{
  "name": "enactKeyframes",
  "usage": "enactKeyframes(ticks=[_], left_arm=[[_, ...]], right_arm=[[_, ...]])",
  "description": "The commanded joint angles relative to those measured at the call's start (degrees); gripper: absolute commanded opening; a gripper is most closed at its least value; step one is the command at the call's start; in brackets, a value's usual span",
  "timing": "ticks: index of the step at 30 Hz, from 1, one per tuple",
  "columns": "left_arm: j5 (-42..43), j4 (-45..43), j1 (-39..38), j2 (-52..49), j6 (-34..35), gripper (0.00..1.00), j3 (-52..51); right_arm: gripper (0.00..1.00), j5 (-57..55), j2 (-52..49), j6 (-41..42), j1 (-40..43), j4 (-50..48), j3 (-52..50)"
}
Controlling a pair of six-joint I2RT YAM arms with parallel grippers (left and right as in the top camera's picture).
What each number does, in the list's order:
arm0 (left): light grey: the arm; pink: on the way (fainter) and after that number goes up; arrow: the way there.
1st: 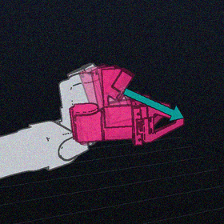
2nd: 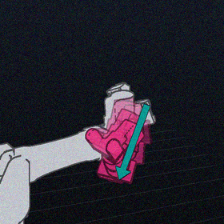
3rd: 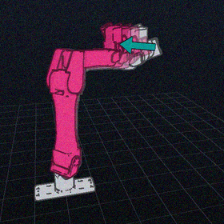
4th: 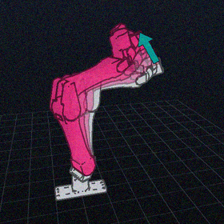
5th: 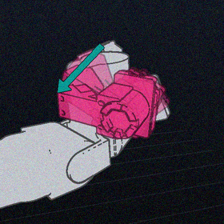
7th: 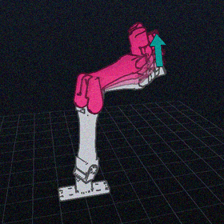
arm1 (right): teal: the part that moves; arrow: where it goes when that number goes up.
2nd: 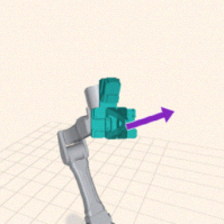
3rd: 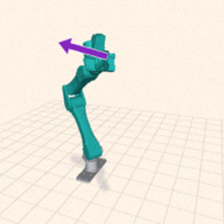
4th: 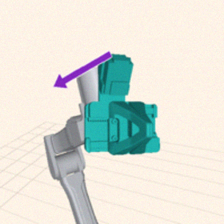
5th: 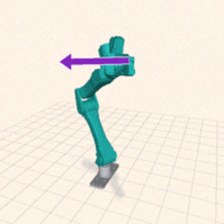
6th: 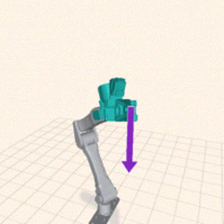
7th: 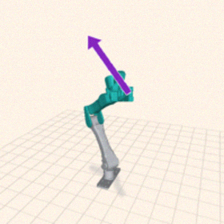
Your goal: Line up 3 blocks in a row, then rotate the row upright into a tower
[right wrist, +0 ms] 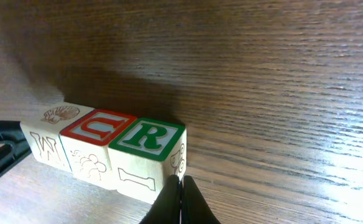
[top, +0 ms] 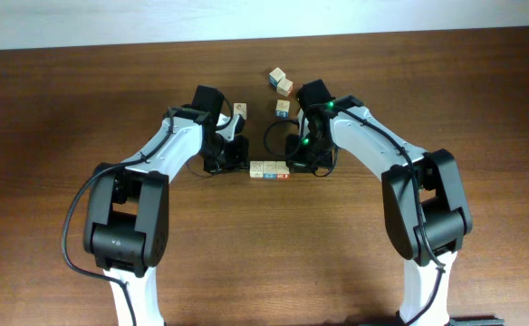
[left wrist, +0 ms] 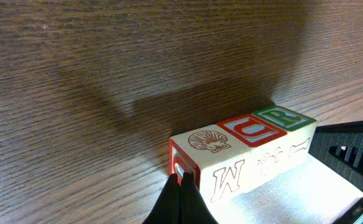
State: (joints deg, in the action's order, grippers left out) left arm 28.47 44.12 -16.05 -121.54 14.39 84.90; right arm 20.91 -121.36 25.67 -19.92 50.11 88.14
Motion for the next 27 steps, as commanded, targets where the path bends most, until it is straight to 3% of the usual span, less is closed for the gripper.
enactKeyframes(ticks=[1, 27], left_arm=[[-0.02, 0.09, -0.09, -0.37, -0.74, 0.0, -0.61], [-0.46, -0.61, -1.25, -0.37, -0.76, 0.0, -0.61]], right_arm=[[0.04, -1.42, -0.85, 3.41, -0.37, -0.63, -1.88], [0.04, -1.22, -0.85, 3.48, -1.92, -3.39, -2.38]])
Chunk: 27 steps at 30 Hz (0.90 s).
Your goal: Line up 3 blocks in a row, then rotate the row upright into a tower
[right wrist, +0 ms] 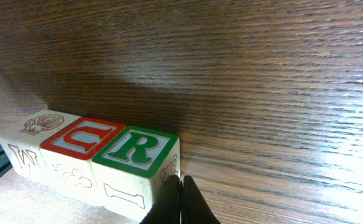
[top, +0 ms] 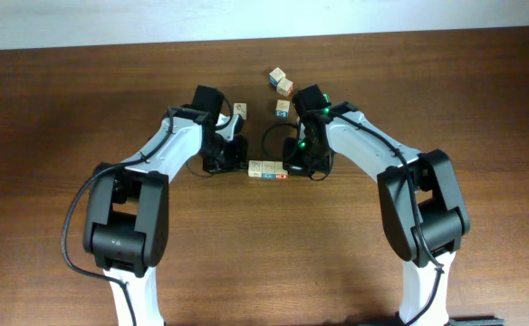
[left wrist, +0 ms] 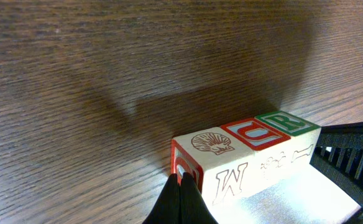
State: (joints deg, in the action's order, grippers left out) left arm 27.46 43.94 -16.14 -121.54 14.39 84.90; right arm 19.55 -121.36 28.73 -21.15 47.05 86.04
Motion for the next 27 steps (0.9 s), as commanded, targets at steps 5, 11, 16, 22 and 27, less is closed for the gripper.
enactKeyframes(ticks=[5, 11, 16, 22, 27], left_arm=[[0.57, -1.01, -1.7, -0.37, -0.76, 0.0, -0.61], [0.79, -0.98, -1.7, -0.37, -0.76, 0.0, -0.61], [0.79, -0.9, -1.7, -0.37, -0.76, 0.0, -0.61], [0.79, -0.83, -1.7, -0.37, -0.76, 0.0, -0.61], [0.79, -0.83, -1.7, -0.37, -0.76, 0.0, -0.61]], right_arm=[[0.04, 0.17, -0.85, 0.26, -0.7, -0.33, -0.28], [0.04, 2.8, -0.83, -2.56, -0.7, -1.01, -0.28], [0.05, 5.35, -0.83, -4.52, -0.72, -1.88, -0.26], [0.05, 5.31, -0.11, -4.96, -0.85, -1.9, -0.22], [0.05, 3.91, 1.46, -6.01, -2.45, -2.29, -0.22]])
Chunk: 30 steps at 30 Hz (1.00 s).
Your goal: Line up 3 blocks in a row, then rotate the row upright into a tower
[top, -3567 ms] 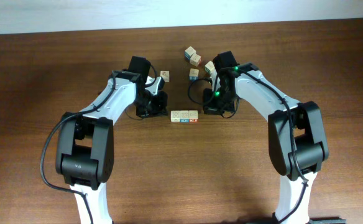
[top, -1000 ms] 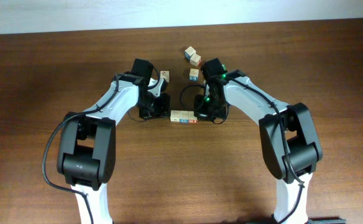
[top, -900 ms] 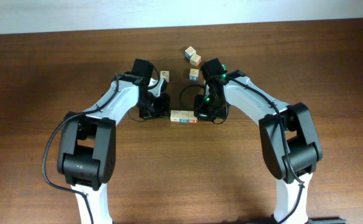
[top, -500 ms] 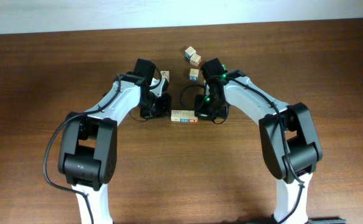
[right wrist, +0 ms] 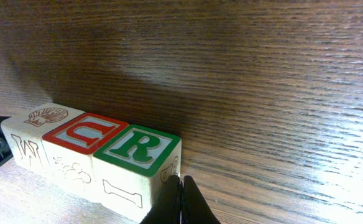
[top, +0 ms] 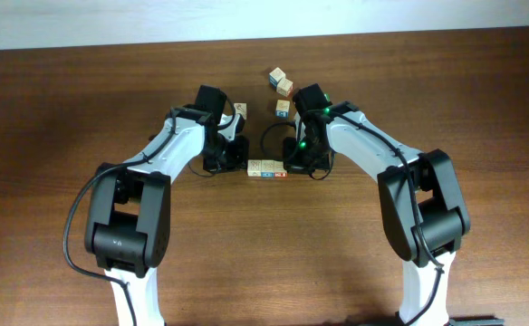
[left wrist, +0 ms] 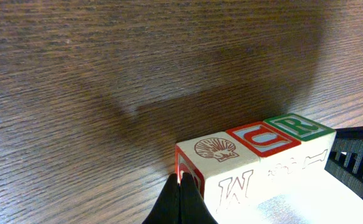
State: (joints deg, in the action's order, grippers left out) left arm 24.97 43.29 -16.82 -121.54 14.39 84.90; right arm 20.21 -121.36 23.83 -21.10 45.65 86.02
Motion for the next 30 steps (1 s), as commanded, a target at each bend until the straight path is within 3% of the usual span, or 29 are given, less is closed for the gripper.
enactKeyframes(ticks=[1, 30], left_arm=[[3.28, -0.17, -1.03, -0.37, -0.76, 0.0, -0.61], [3.3, 0.04, -1.03, -0.37, -0.74, 0.0, -0.61]], right_arm=[[0.04, 2.93, 1.77, -1.11, -2.93, -0.92, -0.2], [0.04, 6.23, 7.02, -0.92, -3.69, -1.53, 1.11]])
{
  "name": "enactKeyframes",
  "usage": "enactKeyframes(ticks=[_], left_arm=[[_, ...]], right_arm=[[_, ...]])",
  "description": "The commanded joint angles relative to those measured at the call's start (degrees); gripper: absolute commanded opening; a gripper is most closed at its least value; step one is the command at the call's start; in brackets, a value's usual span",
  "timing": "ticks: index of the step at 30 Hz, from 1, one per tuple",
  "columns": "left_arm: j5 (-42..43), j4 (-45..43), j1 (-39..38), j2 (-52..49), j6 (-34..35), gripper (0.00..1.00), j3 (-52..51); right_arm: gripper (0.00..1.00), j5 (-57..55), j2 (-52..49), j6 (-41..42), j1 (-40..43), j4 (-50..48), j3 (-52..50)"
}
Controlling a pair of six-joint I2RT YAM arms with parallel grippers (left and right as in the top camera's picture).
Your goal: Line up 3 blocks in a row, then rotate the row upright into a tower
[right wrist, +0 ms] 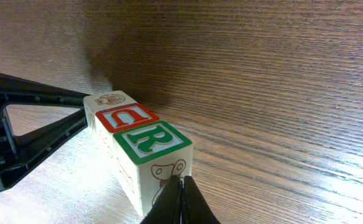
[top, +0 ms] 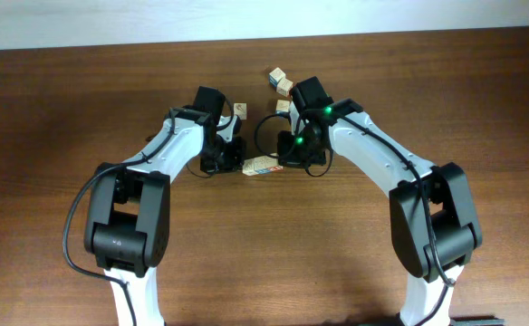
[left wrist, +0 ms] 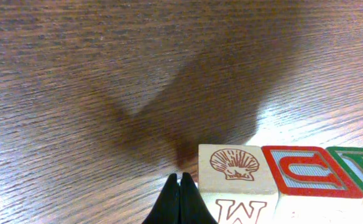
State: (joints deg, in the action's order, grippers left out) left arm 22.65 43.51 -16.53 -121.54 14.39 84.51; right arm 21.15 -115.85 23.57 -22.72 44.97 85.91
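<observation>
Three wooden blocks stand in a touching row [top: 263, 166] on the table: a shell block [left wrist: 236, 169], a red U block [left wrist: 306, 174] and a green R block [right wrist: 151, 140]. My left gripper [left wrist: 180, 200] is shut, its tips against the left end of the shell block. My right gripper [right wrist: 180, 200] is shut too, its tips touching the outer end face of the R block. Neither holds anything between its fingers. In the overhead view the row lies slightly slanted between the two grippers.
Several loose blocks lie behind the row: two at the back [top: 280, 81], one [top: 283, 107] by the right arm, one [top: 239, 110] by the left arm. The left gripper's black frame [right wrist: 26, 124] shows in the right wrist view.
The row has shifted a little left and turned, its R end now slightly farther back. My right gripper moved left and back with it. Both grippers stay shut at the row's ends.
At first both shut grippers stood at opposite ends of the straight row, left at the shell block, right at the R block. Through the following moments the row crept leftward between them. Now it lies slanted, with the blocks still touching.
</observation>
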Motion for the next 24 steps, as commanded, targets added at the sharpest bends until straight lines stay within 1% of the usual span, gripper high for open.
enactKeyframes(ticks=[1, 14, 24], left_arm=[[5.6, -0.17, -1.31, -0.37, -0.74, 0.0, -0.22], [5.6, -0.17, -1.31, -0.37, -0.74, 0.0, -0.22], [5.6, -0.17, -1.49, -0.37, -0.74, 0.0, -0.22]], right_arm=[[0.04, 5.38, 1.53, -0.66, -2.08, -0.85, 1.29], [0.04, 5.44, 1.53, -0.7, -4.31, -0.81, 3.43], [0.04, 5.42, 1.53, -0.83, -4.33, -0.17, 4.07]])
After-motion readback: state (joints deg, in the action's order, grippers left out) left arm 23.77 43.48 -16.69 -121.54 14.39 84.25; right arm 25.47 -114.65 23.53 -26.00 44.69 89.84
